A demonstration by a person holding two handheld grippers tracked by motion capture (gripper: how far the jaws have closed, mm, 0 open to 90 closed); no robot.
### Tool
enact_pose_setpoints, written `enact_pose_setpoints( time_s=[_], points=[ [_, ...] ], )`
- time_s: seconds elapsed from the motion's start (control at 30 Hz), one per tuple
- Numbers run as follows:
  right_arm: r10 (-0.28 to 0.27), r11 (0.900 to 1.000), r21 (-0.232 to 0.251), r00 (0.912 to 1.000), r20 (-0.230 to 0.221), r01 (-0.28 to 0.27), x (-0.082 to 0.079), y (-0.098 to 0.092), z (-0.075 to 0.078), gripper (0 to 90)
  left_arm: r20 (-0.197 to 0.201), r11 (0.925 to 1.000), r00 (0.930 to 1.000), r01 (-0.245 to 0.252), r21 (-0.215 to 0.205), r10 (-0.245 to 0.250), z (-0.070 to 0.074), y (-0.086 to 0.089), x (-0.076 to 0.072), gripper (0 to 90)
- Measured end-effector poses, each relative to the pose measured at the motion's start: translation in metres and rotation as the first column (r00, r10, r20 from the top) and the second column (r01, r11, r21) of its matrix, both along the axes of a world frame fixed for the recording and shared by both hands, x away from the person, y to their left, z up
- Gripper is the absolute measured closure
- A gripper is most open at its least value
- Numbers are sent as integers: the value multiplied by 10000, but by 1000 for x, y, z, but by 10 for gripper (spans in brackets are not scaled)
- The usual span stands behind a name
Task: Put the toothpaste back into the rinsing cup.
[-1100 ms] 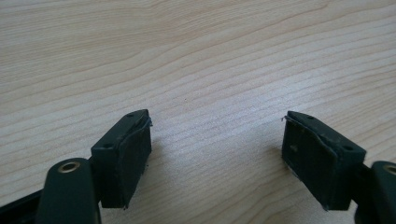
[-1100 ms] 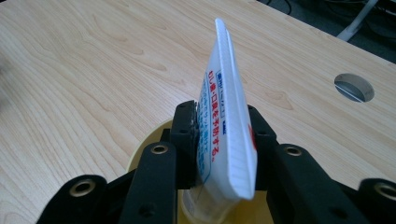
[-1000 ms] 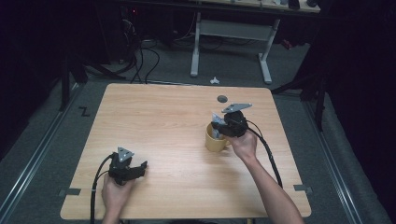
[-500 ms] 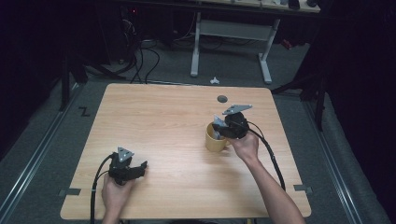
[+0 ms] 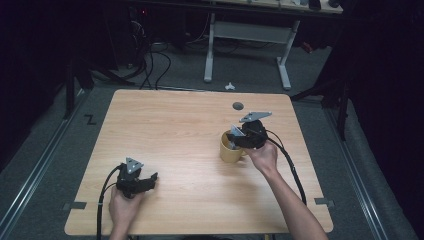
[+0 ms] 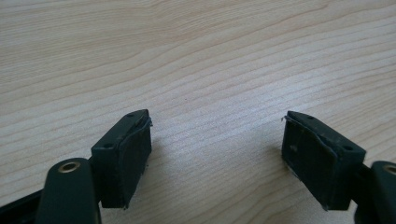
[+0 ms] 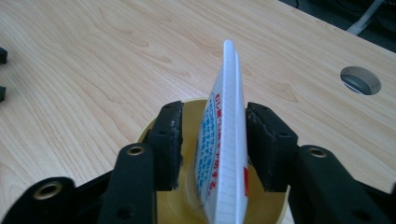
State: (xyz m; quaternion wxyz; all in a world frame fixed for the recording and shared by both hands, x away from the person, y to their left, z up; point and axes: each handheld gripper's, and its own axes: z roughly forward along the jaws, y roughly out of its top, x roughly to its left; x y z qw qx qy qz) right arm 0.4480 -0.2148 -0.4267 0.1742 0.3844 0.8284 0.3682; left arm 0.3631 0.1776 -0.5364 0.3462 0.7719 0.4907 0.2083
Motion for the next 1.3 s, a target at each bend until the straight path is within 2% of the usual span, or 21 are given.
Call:
enact_pose_setpoints(
  time_s=[0.2, 0.7, 1.1, 1.3],
  points=[
    [-28, 9999, 100, 9999, 132, 27, -3, -1, 7, 480, 0, 10000, 10000, 3, 2, -3, 0, 0, 0, 243],
    [-325, 9984, 479, 9968, 730, 290, -12, -12, 25, 477, 0, 10000, 10000, 2, 0, -2, 0, 0, 0, 244],
    [-582, 9964, 677, 9931, 1015, 515, -19, -24, 37, 469, 3, 10000, 10000, 3, 4, -3, 0, 0, 0, 243],
    [-660, 9959, 677, 9926, 1020, 592, -22, -28, 40, 470, 3, 10000, 10000, 0, 3, 0, 0, 0, 0, 243]
  ],
)
